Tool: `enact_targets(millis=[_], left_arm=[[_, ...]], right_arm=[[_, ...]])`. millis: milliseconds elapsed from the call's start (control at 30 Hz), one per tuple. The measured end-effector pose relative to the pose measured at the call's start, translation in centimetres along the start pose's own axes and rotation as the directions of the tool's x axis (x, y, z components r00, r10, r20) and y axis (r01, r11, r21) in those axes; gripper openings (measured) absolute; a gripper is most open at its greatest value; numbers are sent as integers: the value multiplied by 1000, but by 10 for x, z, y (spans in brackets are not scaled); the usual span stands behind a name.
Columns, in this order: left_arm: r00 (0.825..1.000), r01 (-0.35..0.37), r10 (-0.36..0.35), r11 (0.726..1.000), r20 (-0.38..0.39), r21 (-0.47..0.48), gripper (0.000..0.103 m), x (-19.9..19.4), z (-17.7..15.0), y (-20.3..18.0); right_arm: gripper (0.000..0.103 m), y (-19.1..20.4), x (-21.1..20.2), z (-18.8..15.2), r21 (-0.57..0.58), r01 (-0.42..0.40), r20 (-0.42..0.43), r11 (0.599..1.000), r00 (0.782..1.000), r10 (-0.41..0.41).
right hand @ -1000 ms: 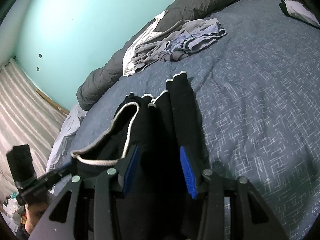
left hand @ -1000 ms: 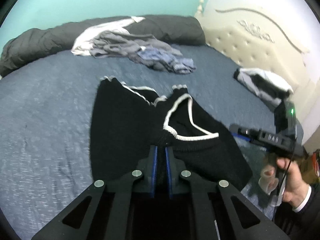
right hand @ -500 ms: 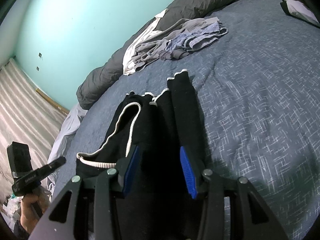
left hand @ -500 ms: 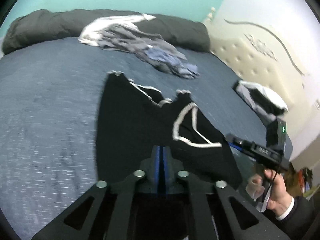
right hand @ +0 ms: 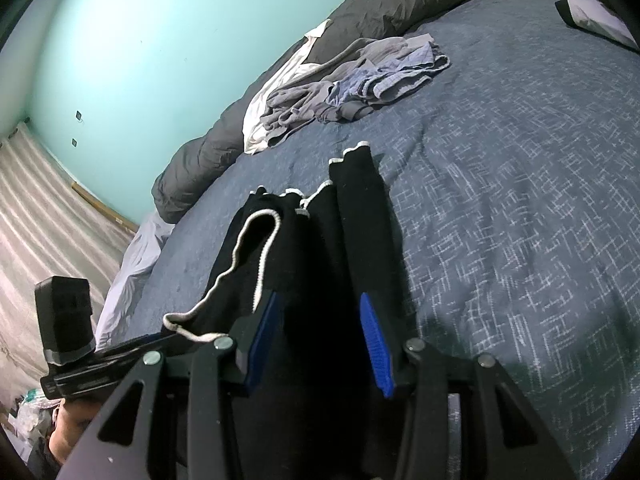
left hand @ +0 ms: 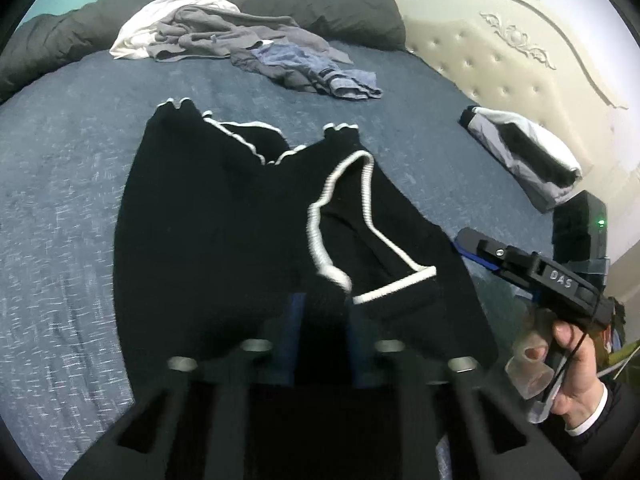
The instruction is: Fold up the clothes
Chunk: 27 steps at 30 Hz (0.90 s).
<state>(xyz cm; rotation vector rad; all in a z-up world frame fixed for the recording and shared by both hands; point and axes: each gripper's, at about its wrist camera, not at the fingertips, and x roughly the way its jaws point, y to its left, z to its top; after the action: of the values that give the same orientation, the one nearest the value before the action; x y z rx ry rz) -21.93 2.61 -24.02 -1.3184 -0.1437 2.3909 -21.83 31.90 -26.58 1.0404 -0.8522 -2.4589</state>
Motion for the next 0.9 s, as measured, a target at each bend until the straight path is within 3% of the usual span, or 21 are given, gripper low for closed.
enact_targets(millis=[167, 433, 633, 800, 900], left_arm=[[995, -15, 17, 999, 94, -29, 13, -34, -2, 12], [970, -17, 65, 979, 233, -201, 12, -107, -3, 79], [970, -29, 91, 964, 227, -265, 12, -115, -20, 106], [973, -16, 79, 961, 218, -277, 12, -110, -32, 106], [972, -1, 66, 961, 224, -276, 12, -113, -33, 104]], right_arm=[[43, 0, 0, 0, 4, -2, 2, 1000, 1000, 2], [43, 4, 1, -1, -4, -5, 1, 1000, 1000, 5], [43, 15, 6, -1, -29, -25, -14, 999, 1000, 25], [44, 34, 10, 0, -73, -73, -38, 995, 997, 71], [65, 53, 12, 4, -114, -122, -64, 986, 991, 115]])
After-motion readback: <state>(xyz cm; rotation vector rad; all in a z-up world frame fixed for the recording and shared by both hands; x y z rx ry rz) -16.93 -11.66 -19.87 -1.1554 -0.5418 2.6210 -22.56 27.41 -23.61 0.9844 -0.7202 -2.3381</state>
